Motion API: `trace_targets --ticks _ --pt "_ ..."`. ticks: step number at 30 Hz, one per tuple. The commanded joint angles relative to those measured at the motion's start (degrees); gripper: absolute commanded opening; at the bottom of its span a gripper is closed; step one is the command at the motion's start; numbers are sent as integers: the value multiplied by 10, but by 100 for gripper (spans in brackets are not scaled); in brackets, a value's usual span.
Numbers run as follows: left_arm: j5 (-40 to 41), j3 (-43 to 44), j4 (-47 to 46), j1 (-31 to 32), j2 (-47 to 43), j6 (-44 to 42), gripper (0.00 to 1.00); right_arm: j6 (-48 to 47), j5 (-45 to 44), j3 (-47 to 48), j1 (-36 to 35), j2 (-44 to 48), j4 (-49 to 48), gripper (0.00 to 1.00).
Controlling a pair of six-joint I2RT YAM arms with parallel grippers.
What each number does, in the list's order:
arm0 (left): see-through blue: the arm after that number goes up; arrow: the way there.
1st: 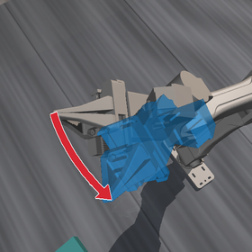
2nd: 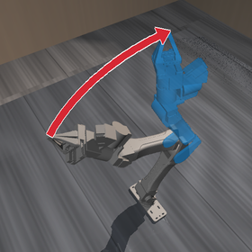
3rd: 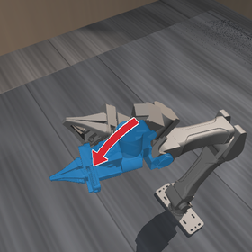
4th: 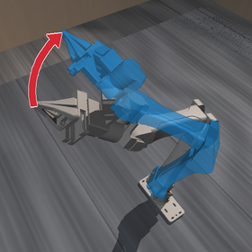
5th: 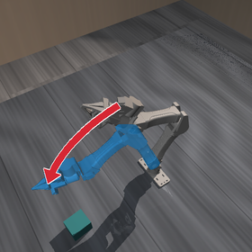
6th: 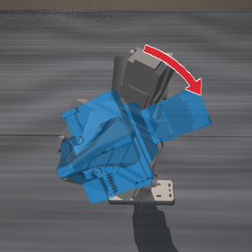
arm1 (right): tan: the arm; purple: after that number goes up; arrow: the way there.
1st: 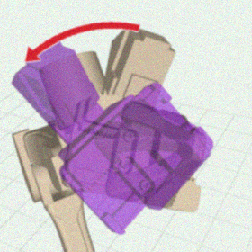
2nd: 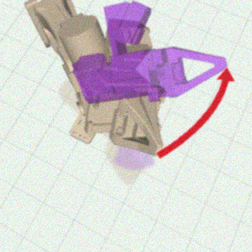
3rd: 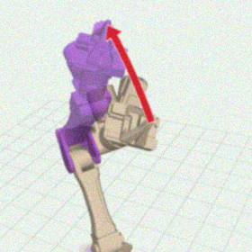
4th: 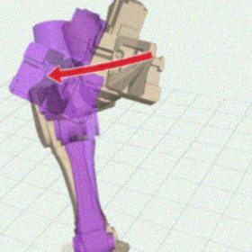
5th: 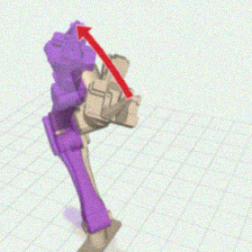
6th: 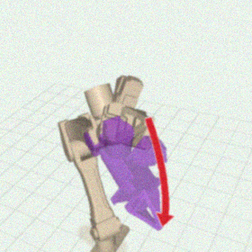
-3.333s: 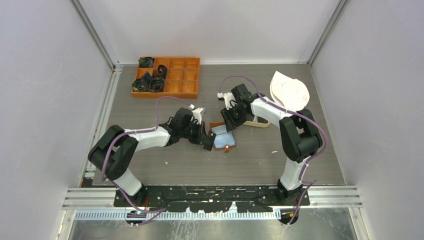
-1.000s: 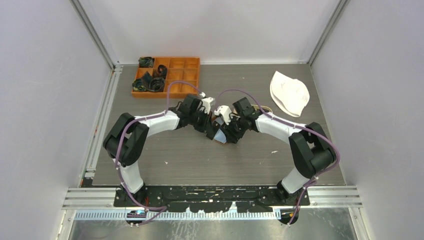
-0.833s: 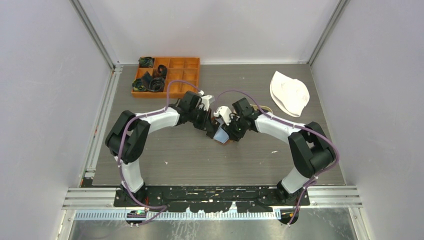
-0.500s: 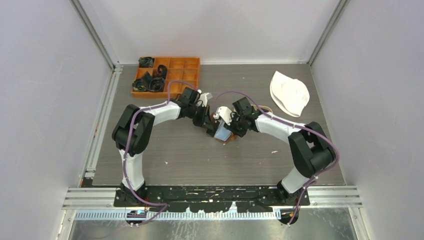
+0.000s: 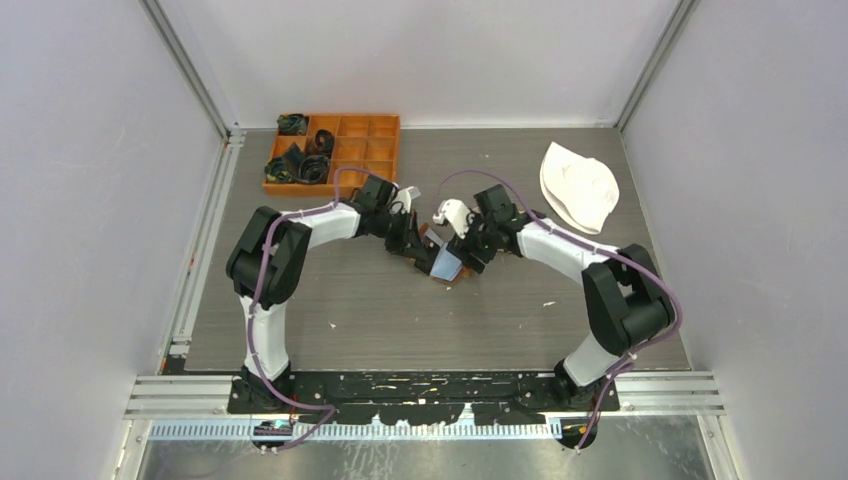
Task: Put the credit cards into the card holder
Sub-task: Insert the credit card into the card holder.
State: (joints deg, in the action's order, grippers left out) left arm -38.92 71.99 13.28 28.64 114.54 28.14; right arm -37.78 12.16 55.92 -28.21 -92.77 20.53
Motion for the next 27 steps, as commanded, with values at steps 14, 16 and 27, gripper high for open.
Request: trace_targets --ticks 14,16,27 --pt "28 -146 -236 -7 -40 140 0 541 179 -13 127 29 -70 70" --pt "35 -157 -252 -5 -49 151 0 556 184 -20 127 21 -73 70" --pt "60 -205 -303 10 -76 183 0 627 222 -1 118 -80 -112 69"
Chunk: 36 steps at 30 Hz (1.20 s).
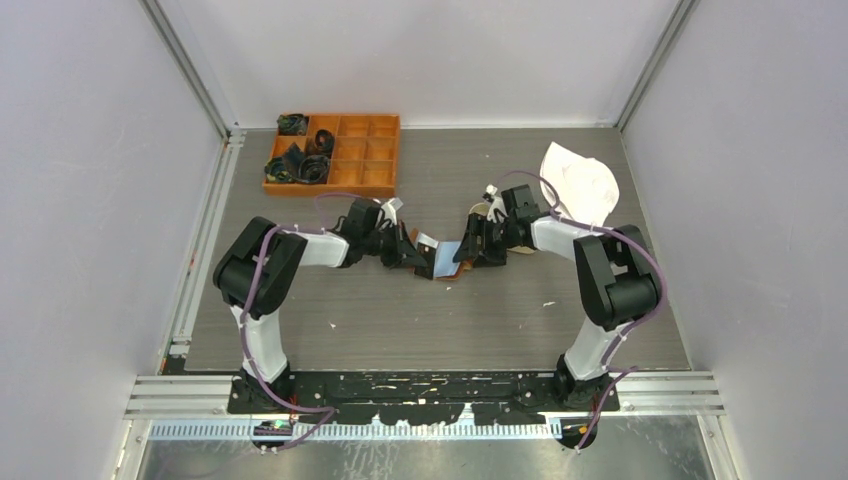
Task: Put the credit cards into the card holder
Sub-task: Insert the credit card into the card holder.
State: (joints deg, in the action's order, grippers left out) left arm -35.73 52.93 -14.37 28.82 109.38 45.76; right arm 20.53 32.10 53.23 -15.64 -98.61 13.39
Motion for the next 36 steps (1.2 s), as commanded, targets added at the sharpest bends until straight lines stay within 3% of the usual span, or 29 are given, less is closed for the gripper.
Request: trace_targets --ticks 1,5,11,15,22,28,36 --pt "29 -19 -31 8 -26 8 0 51 22 29 -8 -29 -46 67" --pt "31 -37 -50 8 -29 18 0 77 31 38 -11 -57 -71 53" --pt "25 -58 -98 7 -35 37 0 67 47 55 -12 -81 -58 20" --pt "12 -76 -136 -2 -46 55 0 36 76 67 -13 -87 -23 9" --pt "-2 -136 -182 -7 -83 55 0 -54 129 104 -21 -111 89 5" --pt "-11 -197 -232 -6 -108 79 0 -118 123 124 -67 -117 137 5" --pt "45 -318 -429 2 -109 169 0 -125 113 120 -91 -120 125 7"
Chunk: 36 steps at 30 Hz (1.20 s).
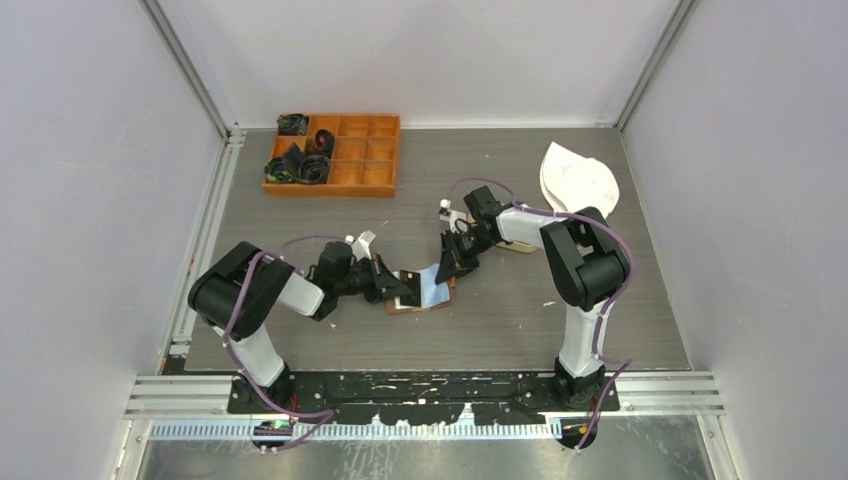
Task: Put the credit cards into the card holder
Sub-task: Insert the credit card into the card holder.
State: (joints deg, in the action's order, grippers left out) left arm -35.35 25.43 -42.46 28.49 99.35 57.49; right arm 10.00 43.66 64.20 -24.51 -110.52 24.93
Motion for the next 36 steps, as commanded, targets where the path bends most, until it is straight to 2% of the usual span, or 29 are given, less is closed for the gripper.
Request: trace_targets --ticks 1,10,14,20,30,36 --pt "58 -58 -180 9 -5 66 0 -17 -2 8 -2 -1 6 7" --pt "160 -121 -393 41 92 125 0 3 4 -7 -3 6 -26 8" --pt "184 -112 -395 57 102 120 0 7 5 -9 -3 4 -30 9" --pt "198 -123 -394 58 54 118 0 7 -1 -11 -3 1 -31 10" --pt "191 -113 -327 50 14 115 0 6 -3 -9 -4 3 -30 10" --pt "204 -100 -295 52 23 109 0 8 -3 -8 -4 3 -30 11"
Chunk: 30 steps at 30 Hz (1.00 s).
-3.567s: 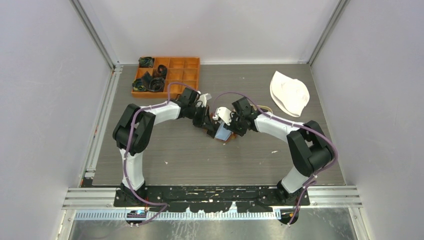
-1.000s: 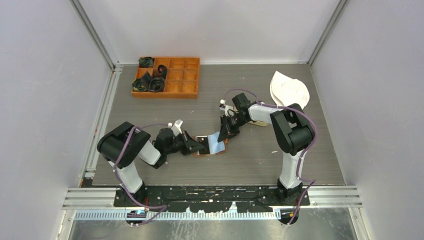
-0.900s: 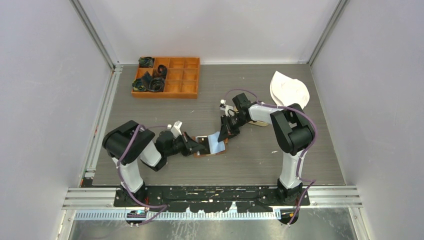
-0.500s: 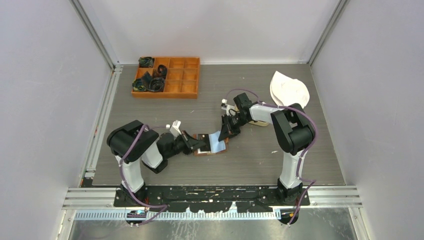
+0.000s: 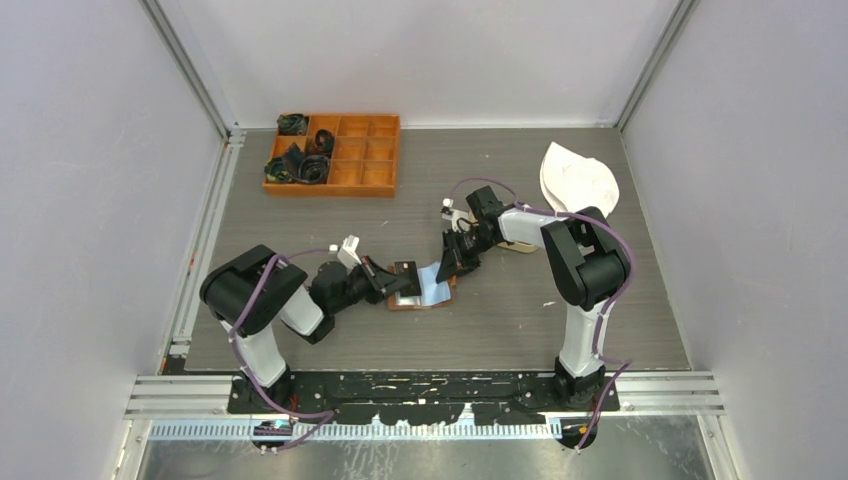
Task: Put the credit cards into the card holder
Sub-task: Insert the credit card into the card holder.
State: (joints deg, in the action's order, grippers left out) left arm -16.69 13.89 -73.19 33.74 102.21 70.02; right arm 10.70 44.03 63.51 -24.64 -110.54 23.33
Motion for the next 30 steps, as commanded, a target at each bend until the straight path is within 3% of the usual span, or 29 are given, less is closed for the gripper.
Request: trace_targets --ticks 1,11,30 --pt "20 16 16 1 0 -18 0 1 -7 -1 -3 4 -14 11" --pt "41 22 -44 19 88 -4 0 4 -5 -2 -3 4 -17 12" --pt "42 -4 -78 55 117 29 0 8 0 -3 -4 4 -19 18"
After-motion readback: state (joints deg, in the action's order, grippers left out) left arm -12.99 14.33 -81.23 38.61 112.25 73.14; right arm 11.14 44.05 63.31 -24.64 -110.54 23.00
